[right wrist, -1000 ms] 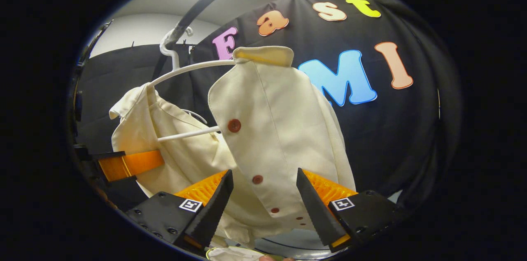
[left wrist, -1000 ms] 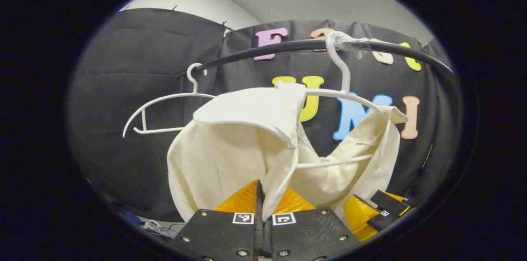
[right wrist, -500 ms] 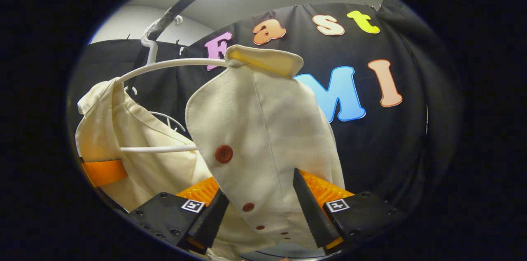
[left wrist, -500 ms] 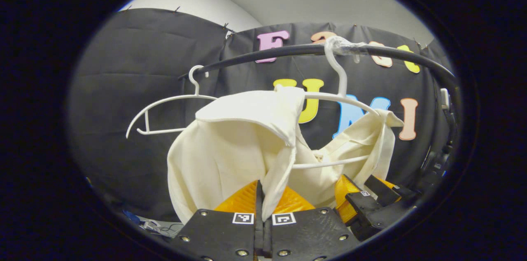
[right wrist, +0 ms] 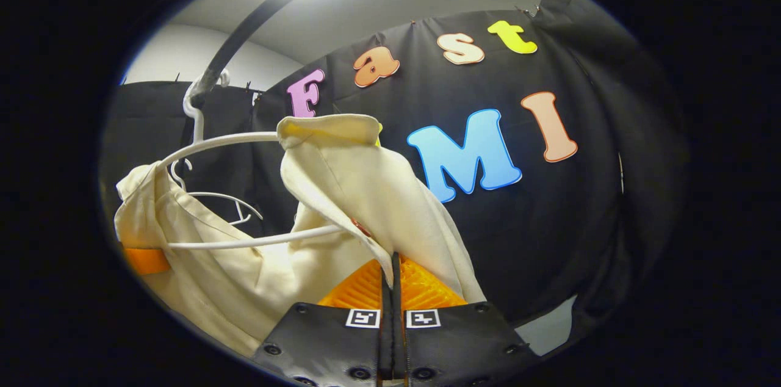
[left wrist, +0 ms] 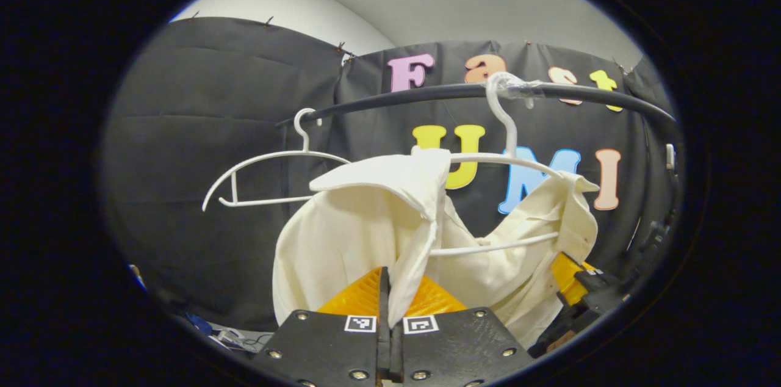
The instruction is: Grasp the clothes on the hanger with both hands and then place them into the laundry hamper below.
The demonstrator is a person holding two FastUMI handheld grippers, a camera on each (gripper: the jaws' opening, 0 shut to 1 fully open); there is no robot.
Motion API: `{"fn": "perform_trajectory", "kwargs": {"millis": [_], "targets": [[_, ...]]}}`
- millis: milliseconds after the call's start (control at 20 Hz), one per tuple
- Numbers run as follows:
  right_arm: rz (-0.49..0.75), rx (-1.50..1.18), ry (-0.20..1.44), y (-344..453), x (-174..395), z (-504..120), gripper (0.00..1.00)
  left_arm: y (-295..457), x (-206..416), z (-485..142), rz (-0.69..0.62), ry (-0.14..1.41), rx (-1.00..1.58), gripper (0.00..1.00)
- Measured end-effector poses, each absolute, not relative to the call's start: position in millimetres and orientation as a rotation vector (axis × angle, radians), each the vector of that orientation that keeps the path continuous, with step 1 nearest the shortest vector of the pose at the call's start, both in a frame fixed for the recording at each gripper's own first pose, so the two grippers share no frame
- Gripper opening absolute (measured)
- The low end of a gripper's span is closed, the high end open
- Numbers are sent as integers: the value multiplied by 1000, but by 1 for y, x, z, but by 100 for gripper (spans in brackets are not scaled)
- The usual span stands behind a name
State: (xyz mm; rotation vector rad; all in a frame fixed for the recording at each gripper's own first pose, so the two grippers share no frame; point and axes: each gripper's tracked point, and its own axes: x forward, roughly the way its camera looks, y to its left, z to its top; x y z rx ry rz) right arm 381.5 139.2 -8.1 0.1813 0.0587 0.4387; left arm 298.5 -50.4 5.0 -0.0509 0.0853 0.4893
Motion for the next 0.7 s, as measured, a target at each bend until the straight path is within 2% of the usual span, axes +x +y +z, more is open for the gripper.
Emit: {"fn": "perform_trajectory", "kwargs": {"millis": [200, 700], "targets": [[416, 184, 14, 129, 386, 8, 1, -51, 301, 5, 478, 94, -56, 1], [306, 187, -52, 102, 418, 32, 1, -8, 261, 41, 563, 5, -20, 0]]}}
